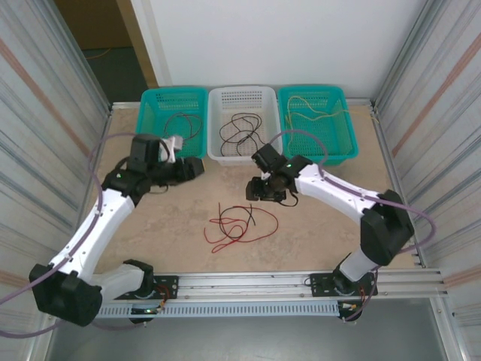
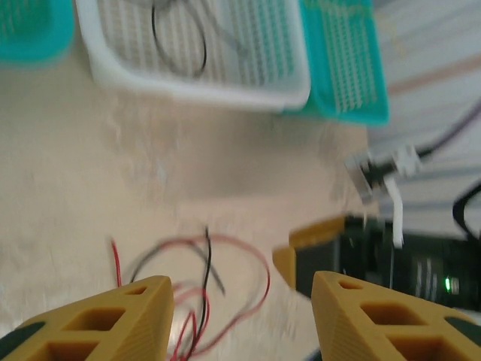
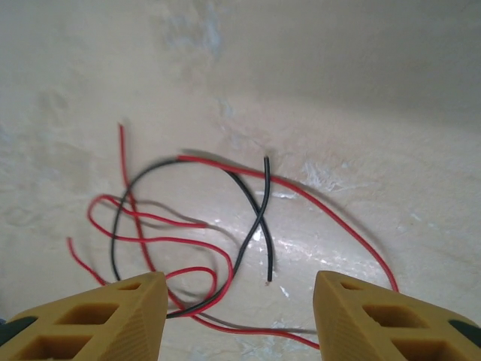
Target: Untangle the cables
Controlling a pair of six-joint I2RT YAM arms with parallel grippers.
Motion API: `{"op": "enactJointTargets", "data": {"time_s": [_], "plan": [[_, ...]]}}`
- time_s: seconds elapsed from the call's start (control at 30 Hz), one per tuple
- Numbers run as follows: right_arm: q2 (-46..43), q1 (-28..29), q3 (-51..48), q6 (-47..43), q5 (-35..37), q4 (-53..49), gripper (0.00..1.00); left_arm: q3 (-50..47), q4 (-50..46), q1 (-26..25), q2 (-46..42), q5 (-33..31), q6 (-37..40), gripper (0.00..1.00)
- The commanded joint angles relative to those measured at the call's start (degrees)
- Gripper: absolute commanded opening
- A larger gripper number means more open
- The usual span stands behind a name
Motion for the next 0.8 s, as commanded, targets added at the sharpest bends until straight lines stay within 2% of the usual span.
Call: {"op": "enactJointTargets", "data": {"time_s": [0.0,0.13,0.23,0.3,0.47,0.7,0.77], "plan": [[3.1,2.7,1.2,-2.3,0.7,-1.9,0.51,-6.5,-6.3,-2.9,-2.4,-1.8,-2.2,0.50],[6.9,6.0,3.6,-2.8,-2.7,-0.6,0.49,-11.5,-9.4,-3.6,-5.1,-4.4,-5.4,0.47],[10.2,7.8,6.5,-2.9,0.1,-3.2,0.48,-14.0,-7.3,-3.5,-6.9,-3.0,-8.2,0.47],[11.1,7.2,7.0,-2.4,3.3,-5.0,0.45,-14.6,-6.1,-3.6,-6.6,-2.2,-9.4,0.47],[9.4,3.4,3.9,-2.8,5.9,-7.5,0.44,-14.2,-6.0,-4.1,-3.6,-1.2,-9.5,0.44],[5.7,1.2,-4.0,-1.7,8.1,-9.3,0.46,-11.9,-4.2,-6.1,0.0,-1.1,-9.2,0.44],[5.4,1.0,-5.6,-1.4,9.1,-9.3,0.50,-11.3,-3.4,-6.4,0.3,-1.2,-9.3,0.44]]}}
